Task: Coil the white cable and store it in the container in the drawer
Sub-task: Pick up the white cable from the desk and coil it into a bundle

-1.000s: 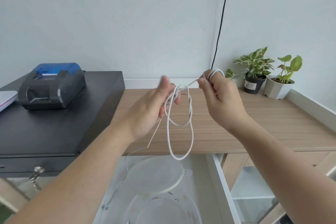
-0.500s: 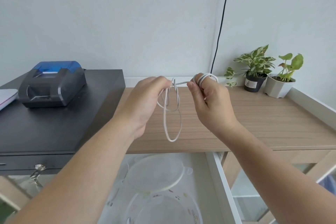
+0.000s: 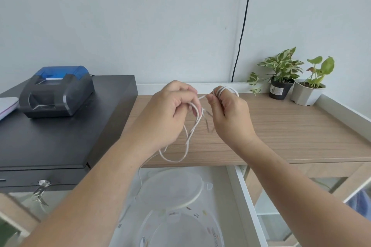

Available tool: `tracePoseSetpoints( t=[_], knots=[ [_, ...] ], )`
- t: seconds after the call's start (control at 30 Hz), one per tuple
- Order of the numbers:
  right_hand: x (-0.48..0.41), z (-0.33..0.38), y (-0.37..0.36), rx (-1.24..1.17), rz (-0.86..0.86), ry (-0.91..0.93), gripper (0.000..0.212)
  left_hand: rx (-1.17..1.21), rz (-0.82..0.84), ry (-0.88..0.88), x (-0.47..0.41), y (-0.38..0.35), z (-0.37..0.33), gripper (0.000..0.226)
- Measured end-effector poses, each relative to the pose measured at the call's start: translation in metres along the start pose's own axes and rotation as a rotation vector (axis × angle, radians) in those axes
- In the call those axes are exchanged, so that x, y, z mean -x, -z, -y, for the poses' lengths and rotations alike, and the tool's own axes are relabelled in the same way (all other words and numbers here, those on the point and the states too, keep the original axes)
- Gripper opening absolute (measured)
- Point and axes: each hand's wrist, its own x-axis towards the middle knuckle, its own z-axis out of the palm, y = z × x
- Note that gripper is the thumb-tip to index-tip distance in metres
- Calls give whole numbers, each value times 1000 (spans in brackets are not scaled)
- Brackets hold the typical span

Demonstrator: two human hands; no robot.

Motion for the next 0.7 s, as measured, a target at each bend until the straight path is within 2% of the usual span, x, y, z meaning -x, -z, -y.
tracePoseSetpoints(
  t=[0.03, 0.1, 0.17, 0.2, 0.27, 0.33, 0.37, 0.43, 0.53, 0.6, 0.63, 0.7],
  knots=[
    [0, -3, -1, 4, -6, -25, 34, -17, 69, 18, 2, 1, 0, 52],
    [0, -10, -1, 10, -27, -71, 32, -36, 232, 88, 3, 4, 4, 39],
    [-1, -15, 1, 16, -44, -97, 32, 62, 345, 178, 3, 8, 7, 28],
    [-2, -16, 2, 12, -49, -109, 32, 104, 329, 195, 2, 8, 11, 33],
    [-4, -16, 4, -5, -66, -126, 31, 101, 135, 174, 0, 3, 20, 50],
    [-7, -14, 6, -27, -97, -141, 31, 16, -69, 174, 0, -5, 28, 44],
    [-9, -12, 7, -37, -110, -148, 31, -16, -115, 181, 0, -9, 32, 36],
    [-14, -11, 9, -56, -127, -179, 32, 44, -105, 192, 2, -16, 38, 16],
    [-16, -14, 10, -92, -140, -237, 34, 311, -14, 227, 4, -18, 44, 31],
    [-14, -18, 9, -139, -135, -291, 34, 387, 56, 232, 5, -17, 45, 20],
    [-13, -21, 7, -180, -134, -332, 33, 401, 59, 246, 5, -18, 45, 18],
    [-11, -24, 4, -238, -139, -403, 32, 395, -25, 271, 4, -19, 48, 36]
  ],
)
